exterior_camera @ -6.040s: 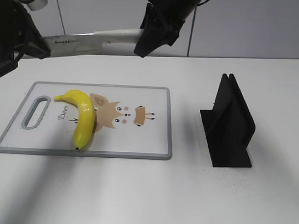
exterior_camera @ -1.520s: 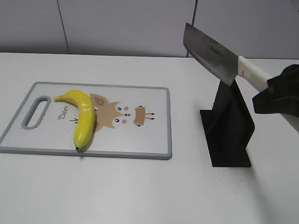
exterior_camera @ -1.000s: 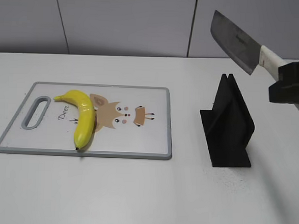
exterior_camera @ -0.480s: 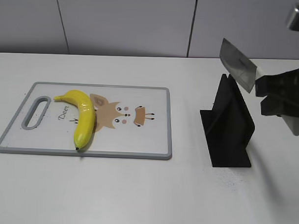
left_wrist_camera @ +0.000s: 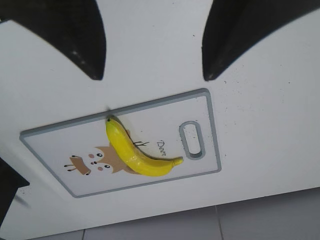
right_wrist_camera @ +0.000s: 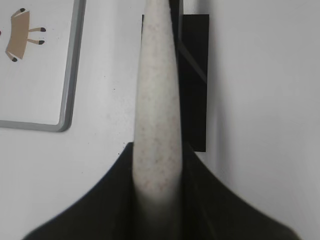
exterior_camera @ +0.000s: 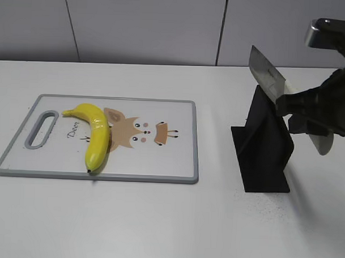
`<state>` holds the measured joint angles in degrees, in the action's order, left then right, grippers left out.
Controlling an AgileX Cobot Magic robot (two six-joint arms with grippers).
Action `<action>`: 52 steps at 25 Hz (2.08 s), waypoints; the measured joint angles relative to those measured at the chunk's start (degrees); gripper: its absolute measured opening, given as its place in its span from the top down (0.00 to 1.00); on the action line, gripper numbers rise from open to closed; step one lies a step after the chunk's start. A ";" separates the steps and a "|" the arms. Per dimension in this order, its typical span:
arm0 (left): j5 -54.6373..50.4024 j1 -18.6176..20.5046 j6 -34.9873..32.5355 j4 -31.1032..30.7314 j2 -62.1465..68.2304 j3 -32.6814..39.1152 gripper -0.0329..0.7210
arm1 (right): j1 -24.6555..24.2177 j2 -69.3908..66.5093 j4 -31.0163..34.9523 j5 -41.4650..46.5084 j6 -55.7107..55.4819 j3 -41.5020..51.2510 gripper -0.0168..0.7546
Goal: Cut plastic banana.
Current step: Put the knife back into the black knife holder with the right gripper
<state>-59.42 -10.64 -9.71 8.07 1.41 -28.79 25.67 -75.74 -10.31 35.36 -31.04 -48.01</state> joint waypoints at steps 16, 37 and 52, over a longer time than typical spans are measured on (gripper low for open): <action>0.00 0.00 0.00 -0.05 0.00 0.00 0.18 | 0.00 2.08 -2.02 -3.15 -3.36 0.06 0.74; 0.00 0.00 0.00 -0.11 0.00 0.00 0.18 | 0.00 -4.43 -2.08 -3.26 -3.37 0.06 0.74; 0.00 0.00 0.00 -0.11 0.00 0.00 0.18 | 0.00 -6.76 -1.28 -2.43 -3.42 0.06 0.73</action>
<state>-59.42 -10.64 -9.71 7.96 1.41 -28.79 25.67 -82.50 -11.59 32.93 -34.46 -47.95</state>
